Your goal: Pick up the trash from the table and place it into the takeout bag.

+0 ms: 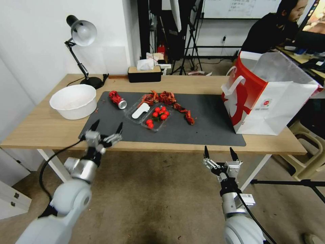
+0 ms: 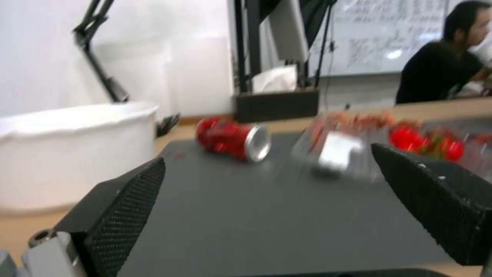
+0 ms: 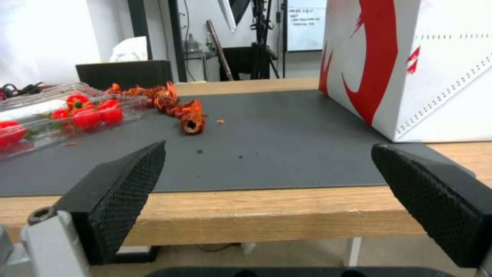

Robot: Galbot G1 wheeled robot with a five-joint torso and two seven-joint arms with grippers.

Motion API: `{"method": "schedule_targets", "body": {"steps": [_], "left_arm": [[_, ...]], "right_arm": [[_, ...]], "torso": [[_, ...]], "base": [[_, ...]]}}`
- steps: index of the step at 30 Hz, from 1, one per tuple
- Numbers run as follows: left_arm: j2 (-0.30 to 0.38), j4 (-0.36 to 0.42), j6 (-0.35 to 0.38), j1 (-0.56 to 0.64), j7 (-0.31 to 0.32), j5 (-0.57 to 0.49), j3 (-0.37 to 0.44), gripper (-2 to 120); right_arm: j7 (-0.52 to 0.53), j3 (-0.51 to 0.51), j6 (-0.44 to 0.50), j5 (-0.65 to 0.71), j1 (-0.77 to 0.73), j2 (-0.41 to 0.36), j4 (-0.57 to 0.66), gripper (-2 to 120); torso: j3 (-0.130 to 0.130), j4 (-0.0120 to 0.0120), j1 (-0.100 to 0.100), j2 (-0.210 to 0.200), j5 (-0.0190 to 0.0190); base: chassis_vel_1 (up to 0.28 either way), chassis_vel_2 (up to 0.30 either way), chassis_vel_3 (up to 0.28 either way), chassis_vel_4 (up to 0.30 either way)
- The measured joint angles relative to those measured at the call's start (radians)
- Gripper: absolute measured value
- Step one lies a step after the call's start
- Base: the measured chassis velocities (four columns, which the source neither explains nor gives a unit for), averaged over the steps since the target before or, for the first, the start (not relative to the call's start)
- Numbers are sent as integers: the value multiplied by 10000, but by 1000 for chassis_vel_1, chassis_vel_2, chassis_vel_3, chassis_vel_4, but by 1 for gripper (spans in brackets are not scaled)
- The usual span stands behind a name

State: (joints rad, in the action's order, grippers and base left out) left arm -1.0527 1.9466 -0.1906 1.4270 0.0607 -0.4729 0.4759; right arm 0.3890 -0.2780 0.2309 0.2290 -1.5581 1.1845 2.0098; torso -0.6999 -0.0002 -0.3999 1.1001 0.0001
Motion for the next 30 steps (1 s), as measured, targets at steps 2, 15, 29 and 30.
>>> {"method": "schedule_targets", "body": {"steps": [2,15,29,30], "left_arm": [[-36,-41,-137,207,15,100,117,100],[-444,-502,-1312,1447,170,899,796,100],[-245,-421,-130,-94,431,779,-191,100],[-245,-421,-130,-94,431,779,-191,100]], "right_arm": [[0,0,0,0,-6,6,0,100],[2,17,24,-12,-35,52,-29,100],[2,36,44,-12,23,93,-156,100],[2,36,44,-12,23,93,-156,100]], "torso": [[0,1,0,0,0],[-1,2,0,-1,-2],[-2,1,-1,-2,-1],[-2,1,-1,-2,-1]], "base": [[0,0,0,0],[0,0,0,0],[0,0,0,0],[0,0,0,0]]}}
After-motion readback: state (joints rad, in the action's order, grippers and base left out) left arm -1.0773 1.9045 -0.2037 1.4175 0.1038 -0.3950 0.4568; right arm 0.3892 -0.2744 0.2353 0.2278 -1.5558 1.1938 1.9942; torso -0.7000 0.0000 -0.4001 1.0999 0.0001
